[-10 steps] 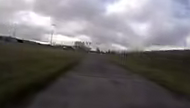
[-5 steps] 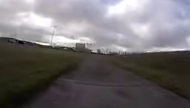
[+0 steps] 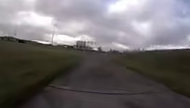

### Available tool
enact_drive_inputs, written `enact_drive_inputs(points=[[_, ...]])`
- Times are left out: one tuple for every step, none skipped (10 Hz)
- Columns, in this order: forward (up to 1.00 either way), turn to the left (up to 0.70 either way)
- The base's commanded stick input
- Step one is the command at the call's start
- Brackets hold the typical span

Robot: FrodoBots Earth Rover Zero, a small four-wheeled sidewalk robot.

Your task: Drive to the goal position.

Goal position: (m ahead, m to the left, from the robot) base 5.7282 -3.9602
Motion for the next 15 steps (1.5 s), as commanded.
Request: enact_drive_inputs(points=[[0.0,-1.0],[0.0,-1.0],[0.37,-0.73],[1.0,0.0],[1.0,-0.04],[1.0,-0.2],[1.0,-0.4],[1.0,-0.4],[1.0,-0.06],[1.0,-0.15],[1.0,-0.36],[0.42,-0.17],[0.0,0.0],[0.0,0.0],[0.0,0.0]])
